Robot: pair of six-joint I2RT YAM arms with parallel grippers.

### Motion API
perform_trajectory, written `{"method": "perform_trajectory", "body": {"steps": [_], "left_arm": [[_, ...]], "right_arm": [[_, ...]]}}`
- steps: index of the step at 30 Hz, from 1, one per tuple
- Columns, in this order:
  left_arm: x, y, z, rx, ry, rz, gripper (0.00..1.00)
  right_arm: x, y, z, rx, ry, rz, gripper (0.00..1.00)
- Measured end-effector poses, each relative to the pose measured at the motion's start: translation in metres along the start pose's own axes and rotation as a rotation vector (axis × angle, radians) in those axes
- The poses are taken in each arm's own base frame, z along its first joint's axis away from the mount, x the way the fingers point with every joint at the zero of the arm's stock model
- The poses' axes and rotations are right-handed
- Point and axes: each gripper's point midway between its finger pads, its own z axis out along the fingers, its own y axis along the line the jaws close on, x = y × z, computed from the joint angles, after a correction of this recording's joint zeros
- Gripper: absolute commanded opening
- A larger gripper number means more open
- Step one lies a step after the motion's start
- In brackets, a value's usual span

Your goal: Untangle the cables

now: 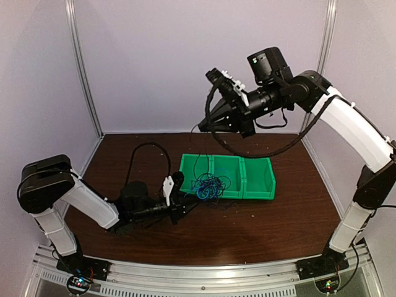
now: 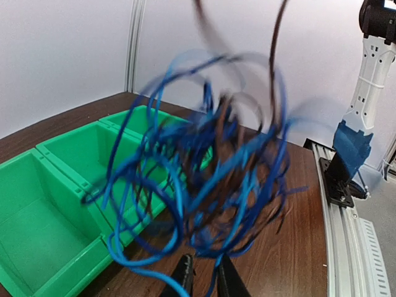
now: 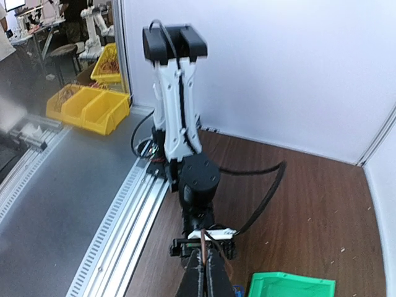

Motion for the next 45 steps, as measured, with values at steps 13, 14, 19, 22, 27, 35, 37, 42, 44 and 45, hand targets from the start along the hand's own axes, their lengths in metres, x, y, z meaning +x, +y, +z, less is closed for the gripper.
{"method": "perform_trajectory", "body": {"steps": [13, 14, 19, 22, 27, 35, 37, 42, 44, 45], "left_arm": [[0.034, 0.007, -0.031, -0.075, 0.142, -0.053, 0.11], [0.032, 0.008, -0.034, -0.084, 0.148, -0.054, 0.13], [0.003, 0.008, -0.049, -0.130, 0.111, -0.043, 0.38], [-0.019, 0.006, -0.062, -0.144, 0.073, -0.021, 0.56], [-0.055, 0.001, -0.074, -0.159, 0.012, 0.011, 0.67], [-0.064, 0.009, -0.048, -0.179, -0.014, 0.061, 0.70], [-0.057, 0.015, -0.037, -0.197, -0.016, 0.062, 0.68], [-0.046, 0.025, -0.006, -0.211, -0.043, 0.074, 0.49], [-0.042, 0.023, 0.010, -0.176, -0.048, 0.082, 0.43], [-0.039, 0.020, 0.017, -0.152, -0.048, 0.085, 0.42]], "right_arm": [[-0.097, -0.004, -0.108, 0.163, -0.228, -0.192, 0.00], [-0.098, -0.002, -0.108, 0.155, -0.233, -0.190, 0.00], [-0.074, -0.002, -0.093, 0.101, -0.228, -0.108, 0.00], [-0.039, -0.009, -0.070, 0.063, -0.193, -0.012, 0.00], [0.023, -0.013, -0.033, 0.022, -0.108, 0.140, 0.00], [0.061, -0.011, -0.004, 0.027, -0.031, 0.187, 0.00], [0.062, -0.009, 0.000, 0.021, -0.030, 0.188, 0.00], [0.059, 0.000, 0.010, -0.005, -0.035, 0.186, 0.00], [0.056, 0.003, 0.013, -0.013, -0.037, 0.181, 0.00], [0.056, 0.004, 0.014, -0.016, -0.038, 0.180, 0.00]]}}
